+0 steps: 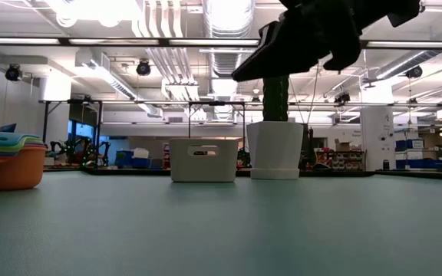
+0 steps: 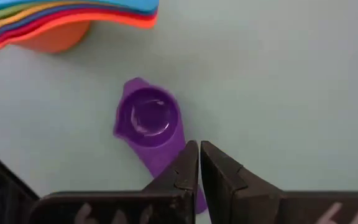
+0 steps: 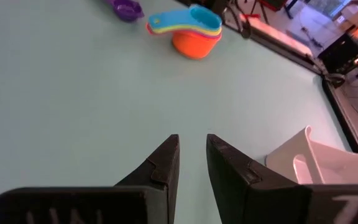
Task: Nest measuring cups in basket
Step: Stack the violet measuring cup on top of the blue measuring cup
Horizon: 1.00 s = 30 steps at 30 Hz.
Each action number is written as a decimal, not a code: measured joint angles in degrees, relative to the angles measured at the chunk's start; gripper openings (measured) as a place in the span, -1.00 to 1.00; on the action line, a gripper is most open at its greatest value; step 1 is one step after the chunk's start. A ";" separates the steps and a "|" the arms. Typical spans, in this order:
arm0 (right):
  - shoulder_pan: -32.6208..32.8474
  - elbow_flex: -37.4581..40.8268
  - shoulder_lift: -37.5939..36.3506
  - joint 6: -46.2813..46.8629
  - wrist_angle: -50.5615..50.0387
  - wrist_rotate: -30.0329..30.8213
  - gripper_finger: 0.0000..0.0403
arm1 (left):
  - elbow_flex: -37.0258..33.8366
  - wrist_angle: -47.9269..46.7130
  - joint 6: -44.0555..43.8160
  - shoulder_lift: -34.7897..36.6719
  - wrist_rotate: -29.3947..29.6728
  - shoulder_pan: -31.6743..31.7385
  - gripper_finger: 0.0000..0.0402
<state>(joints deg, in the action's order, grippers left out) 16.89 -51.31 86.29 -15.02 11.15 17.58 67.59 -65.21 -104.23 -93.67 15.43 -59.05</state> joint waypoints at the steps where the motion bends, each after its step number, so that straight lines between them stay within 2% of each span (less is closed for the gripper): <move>1: 0.10 0.00 -0.18 0.01 -0.90 0.00 -0.66 | -0.06 0.69 0.38 0.00 0.51 -0.02 -1.00; 8: 0.76 0.04 -2.55 -0.75 -4.00 0.42 -0.66 | -2.23 10.59 10.26 0.00 2.61 -0.29 -0.90; 15: 2.32 0.04 -5.37 -0.84 -5.49 0.42 -0.66 | -3.04 10.88 12.92 0.00 2.73 -1.77 -0.55; 21: 4.18 0.81 -6.15 -2.46 -6.54 0.42 -0.66 | -5.32 10.96 15.03 0.00 6.21 -3.59 -0.32; 30: 5.37 3.66 -10.10 -1.48 -6.24 0.44 -0.66 | -7.29 11.72 15.32 0.00 6.69 -3.94 -0.25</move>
<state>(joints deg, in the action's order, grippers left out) 22.26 -47.65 76.19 -16.50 4.91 18.02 60.31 -53.49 -88.90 -93.67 22.12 -62.98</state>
